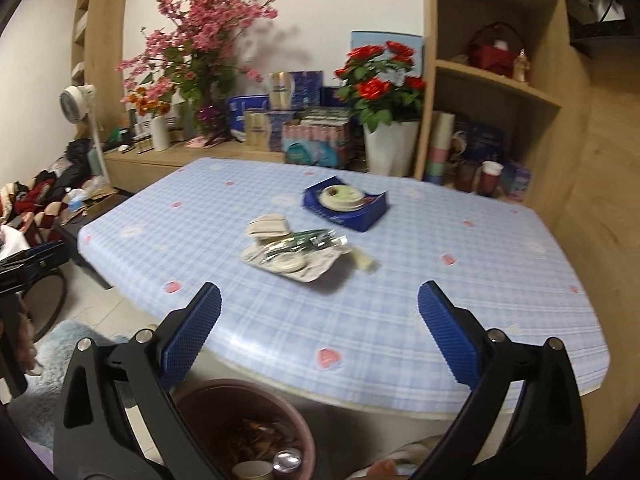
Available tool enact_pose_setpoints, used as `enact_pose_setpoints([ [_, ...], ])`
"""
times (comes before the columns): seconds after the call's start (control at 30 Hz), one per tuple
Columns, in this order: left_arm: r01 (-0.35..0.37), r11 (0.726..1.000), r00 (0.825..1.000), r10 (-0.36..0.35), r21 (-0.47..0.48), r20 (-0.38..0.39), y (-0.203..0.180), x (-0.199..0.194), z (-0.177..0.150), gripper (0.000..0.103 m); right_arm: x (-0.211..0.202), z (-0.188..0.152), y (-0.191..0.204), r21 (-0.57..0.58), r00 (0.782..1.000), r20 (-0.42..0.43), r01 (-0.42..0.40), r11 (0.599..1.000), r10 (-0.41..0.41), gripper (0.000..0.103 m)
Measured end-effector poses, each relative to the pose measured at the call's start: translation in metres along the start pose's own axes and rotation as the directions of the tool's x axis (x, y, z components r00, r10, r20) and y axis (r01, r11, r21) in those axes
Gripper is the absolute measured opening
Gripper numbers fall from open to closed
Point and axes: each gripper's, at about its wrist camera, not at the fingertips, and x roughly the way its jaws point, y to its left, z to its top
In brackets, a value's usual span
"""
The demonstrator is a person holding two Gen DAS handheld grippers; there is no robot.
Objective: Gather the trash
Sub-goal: 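Reach the left gripper to the white sealed pouch and grasp it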
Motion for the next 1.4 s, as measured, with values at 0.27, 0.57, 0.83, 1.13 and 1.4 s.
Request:
enact_pose_setpoints([
  [0.27,0.013,0.999,1.000,-0.012,0.046,-0.014,-0.015,0.013,0.009,0.097,0.010,0.002,-0.022,0.062,0.999,-0.013,0.030,0.998,-0.030,0.097],
  [0.57,0.056,0.986,0.998,-0.050,0.156,-0.048,-0.050,0.040,0.007,0.097,0.031,-0.007,-0.042,0.151,0.999,-0.026,0.033,0.988,-0.030,0.097],
  [0.83,0.142,0.973,0.984,-0.118,0.183,-0.136,-0.085,0.090,0.007,0.097,0.057,-0.014,-0.059,0.196,0.998,-0.062,0.007,0.981,0.006,0.097],
  [1.13,0.244,0.967,0.939,-0.215,0.079,-0.267,-0.138,0.185,0.025,0.090,0.091,-0.031,-0.077,0.173,0.987,-0.138,0.102,0.980,-0.079,0.097],
  [1.4,0.203,0.978,0.905,-0.207,-0.052,-0.371,-0.155,0.255,0.027,0.077,0.107,-0.042,-0.093,0.209,0.981,-0.160,0.140,0.968,-0.108,0.097],
])
